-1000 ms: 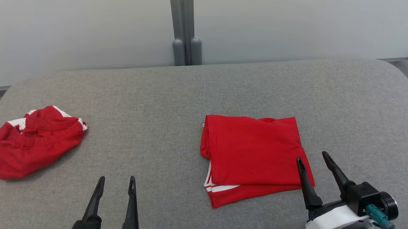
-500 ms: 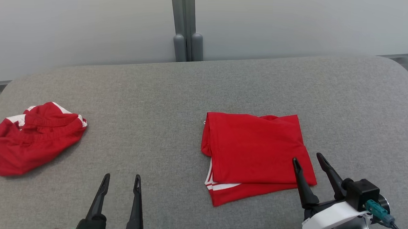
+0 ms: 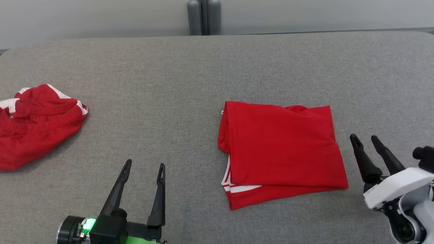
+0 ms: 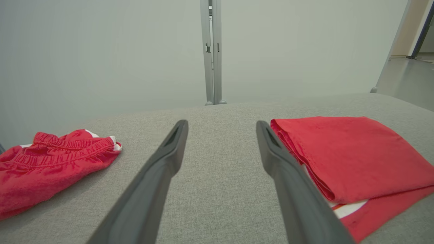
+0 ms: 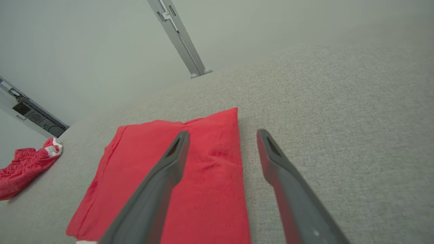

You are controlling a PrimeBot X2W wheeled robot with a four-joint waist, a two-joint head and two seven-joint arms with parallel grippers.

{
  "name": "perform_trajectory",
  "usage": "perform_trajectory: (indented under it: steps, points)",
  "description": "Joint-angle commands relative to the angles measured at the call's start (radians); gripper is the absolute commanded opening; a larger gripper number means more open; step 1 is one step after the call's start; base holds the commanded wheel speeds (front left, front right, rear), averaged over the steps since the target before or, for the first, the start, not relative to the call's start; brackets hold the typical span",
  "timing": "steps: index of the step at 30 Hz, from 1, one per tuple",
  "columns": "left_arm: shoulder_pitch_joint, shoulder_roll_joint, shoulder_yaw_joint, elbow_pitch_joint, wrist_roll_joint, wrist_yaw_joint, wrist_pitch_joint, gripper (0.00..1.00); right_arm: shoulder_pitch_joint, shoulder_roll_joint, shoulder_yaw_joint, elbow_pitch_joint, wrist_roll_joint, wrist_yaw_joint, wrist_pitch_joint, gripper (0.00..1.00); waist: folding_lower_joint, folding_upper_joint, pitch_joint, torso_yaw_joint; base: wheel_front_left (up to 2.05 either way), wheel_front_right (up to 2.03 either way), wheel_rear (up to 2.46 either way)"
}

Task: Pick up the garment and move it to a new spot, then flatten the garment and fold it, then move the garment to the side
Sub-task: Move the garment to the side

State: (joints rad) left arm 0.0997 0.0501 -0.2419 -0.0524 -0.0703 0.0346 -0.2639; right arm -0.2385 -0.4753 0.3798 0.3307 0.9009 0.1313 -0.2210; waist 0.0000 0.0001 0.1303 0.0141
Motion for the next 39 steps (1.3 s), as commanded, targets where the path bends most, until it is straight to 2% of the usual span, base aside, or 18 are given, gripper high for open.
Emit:
perform_trajectory:
  steps: [1, 4, 8, 15, 17, 18, 19, 20, 30, 39]
  points:
    - [-0.024, 0.001, -0.003, 0.001, 0.005, -0.006, 0.0, 1.0, -0.028, -0.025, 0.018, 0.007, 0.057, -0.001, 0.022, 1.0, 0.0, -0.0001, 0.047, 0.015, 0.0, 0.0, 0.0]
    - [-0.044, 0.001, -0.011, 0.006, 0.011, -0.009, 0.0, 1.0, -0.065, -0.076, 0.057, 0.028, 0.184, -0.001, 0.092, 1.0, 0.0, -0.0001, 0.077, 0.022, 0.0, 0.0, 0.0]
    - [-0.072, 0.001, -0.027, 0.005, 0.021, -0.011, 0.0, 1.0, -0.107, -0.117, 0.108, 0.05, 0.289, -0.001, 0.175, 1.0, 0.0, -0.0001, 0.112, 0.034, 0.0, 0.0, 0.0]
    - [-0.105, 0.001, -0.044, 0.011, 0.031, -0.007, 0.0, 1.0, -0.161, -0.138, 0.176, 0.061, 0.412, -0.001, 0.254, 1.0, 0.0, -0.0001, 0.155, 0.051, 0.0, 0.0, 0.0]
    - [-0.11, 0.001, -0.05, 0.012, 0.033, -0.004, 0.0, 1.0, -0.173, -0.148, 0.199, 0.07, 0.426, -0.001, 0.272, 0.74, 0.0, -0.0001, 0.159, 0.055, 0.0, 0.0, 0.0]
    - [-0.114, 0.001, -0.054, 0.014, 0.032, -0.002, 0.0, 1.0, -0.178, -0.152, 0.21, 0.075, 0.43, -0.001, 0.276, 0.48, 0.0, -0.0001, 0.161, 0.057, 0.0, 0.0, 0.0]
    - [-0.116, 0.001, -0.056, 0.015, 0.032, -0.001, 0.0, 1.0, -0.181, -0.153, 0.219, 0.079, 0.434, -0.001, 0.28, 0.33, 0.0, -0.0001, 0.162, 0.059, 0.0, 0.0, 0.0]
    - [-0.119, 0.001, -0.059, 0.016, 0.031, 0.0, 0.0, 1.0, -0.186, -0.155, 0.23, 0.082, 0.438, -0.001, 0.283, 0.01, 0.0, -0.0001, 0.163, 0.06, 0.0, 0.0, 0.0]
    - [-0.144, 0.001, -0.074, -0.007, 0.034, 0.005, 0.0, 1.0, -0.288, -0.233, 0.283, 0.086, 0.388, -0.001, 0.197, 0.0, 0.0, -0.0001, 0.212, 0.054, 0.0, 0.0, 0.0]
    - [-0.231, 0.001, -0.112, -0.1, 0.063, -0.021, 0.0, 1.0, -0.51, -0.31, 0.305, 0.124, 0.319, -0.001, 0.153, 0.0, 0.0, -0.0001, 0.368, 0.026, 0.0, 0.0, 0.0]
